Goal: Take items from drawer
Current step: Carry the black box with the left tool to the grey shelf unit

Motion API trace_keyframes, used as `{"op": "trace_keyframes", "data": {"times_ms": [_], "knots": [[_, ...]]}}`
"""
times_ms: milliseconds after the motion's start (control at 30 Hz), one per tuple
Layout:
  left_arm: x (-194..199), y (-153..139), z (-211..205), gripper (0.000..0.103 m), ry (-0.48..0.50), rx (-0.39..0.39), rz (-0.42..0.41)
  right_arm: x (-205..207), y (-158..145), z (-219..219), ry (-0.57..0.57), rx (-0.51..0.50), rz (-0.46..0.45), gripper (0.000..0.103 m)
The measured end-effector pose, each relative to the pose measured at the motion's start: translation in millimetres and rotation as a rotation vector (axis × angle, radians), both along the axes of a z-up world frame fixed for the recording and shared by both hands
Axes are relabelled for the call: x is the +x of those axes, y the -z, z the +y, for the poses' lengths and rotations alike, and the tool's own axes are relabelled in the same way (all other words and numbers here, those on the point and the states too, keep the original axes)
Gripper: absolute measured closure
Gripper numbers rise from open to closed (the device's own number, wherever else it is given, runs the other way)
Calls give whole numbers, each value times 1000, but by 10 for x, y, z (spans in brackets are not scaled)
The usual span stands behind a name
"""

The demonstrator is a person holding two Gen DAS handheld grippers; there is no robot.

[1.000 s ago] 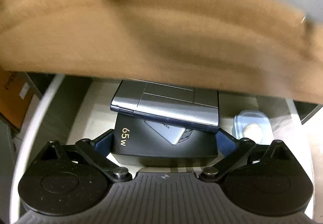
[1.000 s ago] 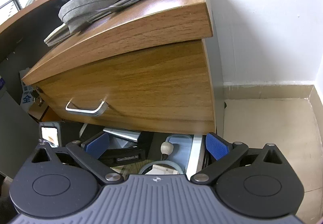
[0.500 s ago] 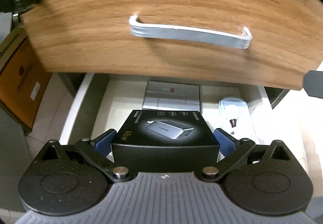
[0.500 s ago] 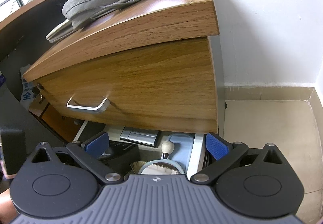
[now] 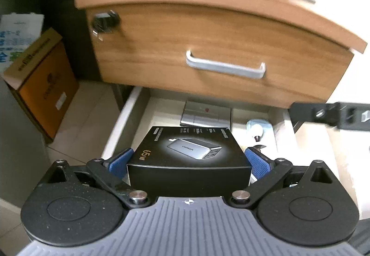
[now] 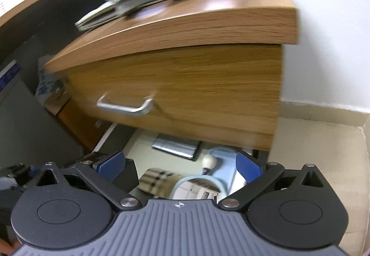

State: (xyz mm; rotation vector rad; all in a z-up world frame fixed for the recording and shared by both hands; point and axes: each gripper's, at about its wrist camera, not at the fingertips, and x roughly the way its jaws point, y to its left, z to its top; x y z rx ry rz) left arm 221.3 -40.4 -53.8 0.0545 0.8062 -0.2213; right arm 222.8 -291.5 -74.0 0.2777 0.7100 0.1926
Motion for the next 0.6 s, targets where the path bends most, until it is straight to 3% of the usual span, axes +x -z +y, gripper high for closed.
{"op": "trace_keyframes", "data": {"times_ms": [300, 600], "knots": [[-612, -423, 249, 2, -115, -79, -47, -127, -191, 355, -135, -54, -53, 0], [-1165, -742, 483, 2, -197, -125, -86, -231, -455, 559, -209, 45, -38, 0]]}}
